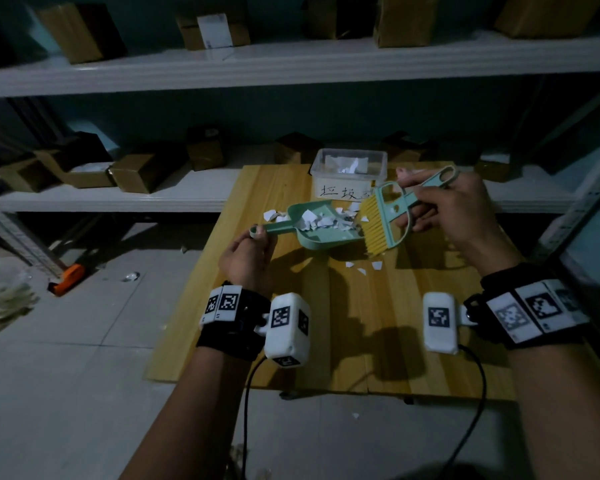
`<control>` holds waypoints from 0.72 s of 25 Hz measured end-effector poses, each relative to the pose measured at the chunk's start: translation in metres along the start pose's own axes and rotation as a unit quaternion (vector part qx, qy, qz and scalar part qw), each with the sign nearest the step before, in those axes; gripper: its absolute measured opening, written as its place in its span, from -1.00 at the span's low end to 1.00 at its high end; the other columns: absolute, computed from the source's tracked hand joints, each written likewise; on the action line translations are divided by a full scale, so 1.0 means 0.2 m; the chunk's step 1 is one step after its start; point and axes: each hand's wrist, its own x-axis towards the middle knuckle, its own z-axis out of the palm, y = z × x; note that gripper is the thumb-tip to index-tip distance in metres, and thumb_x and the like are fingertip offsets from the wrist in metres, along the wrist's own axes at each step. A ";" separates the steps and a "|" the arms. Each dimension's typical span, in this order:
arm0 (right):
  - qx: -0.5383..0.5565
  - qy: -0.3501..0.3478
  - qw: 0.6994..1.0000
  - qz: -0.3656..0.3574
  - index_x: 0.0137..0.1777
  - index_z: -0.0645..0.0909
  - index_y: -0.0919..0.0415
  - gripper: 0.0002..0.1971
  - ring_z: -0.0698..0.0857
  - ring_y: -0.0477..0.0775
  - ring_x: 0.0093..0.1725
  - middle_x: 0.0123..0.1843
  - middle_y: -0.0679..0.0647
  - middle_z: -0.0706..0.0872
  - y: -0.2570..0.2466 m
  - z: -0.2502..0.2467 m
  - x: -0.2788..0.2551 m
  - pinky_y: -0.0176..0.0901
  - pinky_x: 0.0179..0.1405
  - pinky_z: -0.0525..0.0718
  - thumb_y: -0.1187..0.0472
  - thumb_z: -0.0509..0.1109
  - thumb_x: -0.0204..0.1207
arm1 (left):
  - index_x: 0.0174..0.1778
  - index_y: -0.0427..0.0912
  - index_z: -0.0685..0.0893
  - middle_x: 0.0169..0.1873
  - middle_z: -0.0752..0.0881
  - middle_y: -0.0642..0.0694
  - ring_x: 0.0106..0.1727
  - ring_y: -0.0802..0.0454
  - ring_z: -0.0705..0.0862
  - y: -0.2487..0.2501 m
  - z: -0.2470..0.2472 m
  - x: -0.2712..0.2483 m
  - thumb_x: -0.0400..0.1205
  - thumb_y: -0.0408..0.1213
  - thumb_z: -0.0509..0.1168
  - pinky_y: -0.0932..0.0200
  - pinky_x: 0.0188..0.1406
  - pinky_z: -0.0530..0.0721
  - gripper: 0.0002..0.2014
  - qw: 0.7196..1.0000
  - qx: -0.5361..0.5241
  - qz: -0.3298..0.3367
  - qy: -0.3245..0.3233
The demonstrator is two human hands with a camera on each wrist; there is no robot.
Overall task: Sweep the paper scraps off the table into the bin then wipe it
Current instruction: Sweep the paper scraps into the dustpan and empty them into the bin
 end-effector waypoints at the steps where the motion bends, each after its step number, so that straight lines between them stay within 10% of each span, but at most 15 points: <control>1: 0.019 -0.009 1.000 -0.009 0.16 0.71 0.25 -0.77 0.84 0.07 -0.33 -0.13 0.15 0.82 -0.02 -0.01 -0.01 -0.27 -0.51 0.71 0.32 0.21 0.69 | 0.21 -0.34 0.72 0.02 0.73 -0.23 -0.04 0.00 0.75 0.00 0.00 0.00 0.61 -0.48 0.38 0.19 -0.08 0.82 -0.75 1.000 -0.003 0.002 -0.002; 9: -0.027 -0.071 0.997 0.015 0.11 0.71 0.22 -0.78 0.82 0.00 -0.38 -0.19 0.13 0.82 -0.01 0.03 -0.01 -0.35 -0.57 0.67 0.35 0.21 0.68 | 0.28 -0.38 0.69 0.05 0.73 -0.22 -0.04 0.03 0.74 -0.02 0.01 0.00 0.65 -0.48 0.33 0.19 -0.08 0.82 -0.72 0.999 -0.024 0.002 -0.024; 14: -0.057 -0.037 0.997 0.028 0.11 0.70 0.22 -0.79 0.83 0.00 -0.38 -0.18 0.11 0.80 0.02 0.02 0.01 -0.37 -0.59 0.65 0.34 0.22 0.68 | 0.45 -0.46 0.54 0.37 0.60 -0.44 -0.23 0.12 0.65 -0.02 0.00 0.02 0.70 -0.49 0.24 0.14 0.33 0.59 -0.63 0.987 -0.152 -0.039 -0.019; 18: -0.034 -0.027 0.999 0.000 0.11 0.71 0.27 -0.78 0.84 0.11 -0.35 -0.20 0.15 0.82 0.02 0.00 0.01 -0.32 -0.58 0.65 0.34 0.22 0.67 | 0.34 -0.36 0.67 0.25 0.70 -0.32 0.08 -0.09 0.76 -0.02 0.00 0.02 0.66 -0.47 0.32 0.18 0.02 0.80 -0.69 0.999 -0.046 -0.008 -0.013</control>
